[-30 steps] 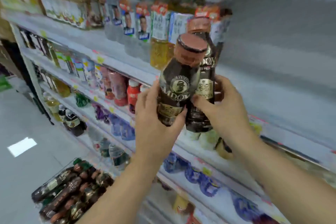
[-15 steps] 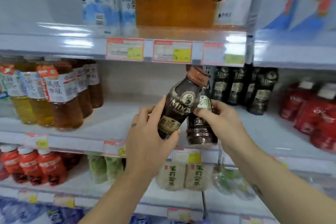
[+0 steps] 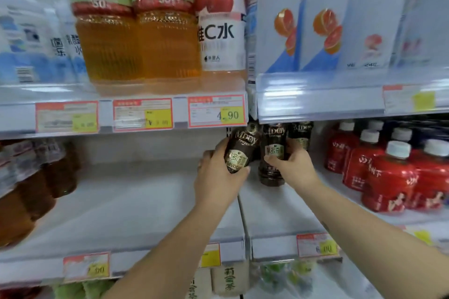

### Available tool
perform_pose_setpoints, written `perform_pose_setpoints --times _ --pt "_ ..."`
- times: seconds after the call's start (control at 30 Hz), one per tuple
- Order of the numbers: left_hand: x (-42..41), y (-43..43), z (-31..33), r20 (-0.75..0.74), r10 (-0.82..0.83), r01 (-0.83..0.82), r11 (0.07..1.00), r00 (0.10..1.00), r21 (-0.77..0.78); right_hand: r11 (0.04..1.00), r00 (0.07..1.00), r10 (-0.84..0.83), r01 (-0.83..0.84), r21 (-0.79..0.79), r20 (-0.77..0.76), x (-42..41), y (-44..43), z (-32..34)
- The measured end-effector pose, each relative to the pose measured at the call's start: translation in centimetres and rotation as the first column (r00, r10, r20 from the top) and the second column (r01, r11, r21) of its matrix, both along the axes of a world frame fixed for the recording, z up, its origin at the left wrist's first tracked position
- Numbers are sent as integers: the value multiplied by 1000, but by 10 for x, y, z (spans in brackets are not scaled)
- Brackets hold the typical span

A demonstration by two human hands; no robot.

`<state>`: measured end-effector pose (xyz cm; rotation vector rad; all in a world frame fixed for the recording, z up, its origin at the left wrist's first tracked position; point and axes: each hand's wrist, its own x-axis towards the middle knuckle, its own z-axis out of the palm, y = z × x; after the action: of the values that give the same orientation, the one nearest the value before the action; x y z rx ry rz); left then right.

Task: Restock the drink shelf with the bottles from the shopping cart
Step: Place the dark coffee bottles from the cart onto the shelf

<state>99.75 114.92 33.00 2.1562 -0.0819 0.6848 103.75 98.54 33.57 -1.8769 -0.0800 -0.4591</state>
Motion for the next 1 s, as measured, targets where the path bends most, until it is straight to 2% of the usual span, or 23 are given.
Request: perform_pose_setpoints --times 0.17,0.27,0.4,0.5,0.6,0.73,0.87,1.0 --pt "28 -17 -8 -10 -24 22 984 1000 -176 999 1000 -1 1 -39 0 15 -4 -5" --pt "45 -24 -21 -18 -68 62 971 997 -233 997 1000 -5 4 -78 -13 21 -7 -9" --pt "56 -33 -24 9 -74 73 942 997 -328 971 997 -65 70 -229 28 32 -11 -12" --pt "63 -39 -21 22 -51 55 949 998 -312 933 993 -107 119 -339 54 35 -16 -12" --pt "70 -42 -23 4 -54 53 953 999 -298 915 992 -125 119 -387 10 34 -27 -15" --pt "80 -46 -21 -38 -40 28 957 998 -288 900 997 -14 -21 -436 -77 22 -39 -22" --pt "86 -49 -17 -94 -72 46 964 993 -260 799 995 83 -100 -593 -57 10 -38 -28" --pt "88 -40 -17 -141 -97 71 982 985 -174 667 984 127 -177 -723 -124 6 -32 -33"
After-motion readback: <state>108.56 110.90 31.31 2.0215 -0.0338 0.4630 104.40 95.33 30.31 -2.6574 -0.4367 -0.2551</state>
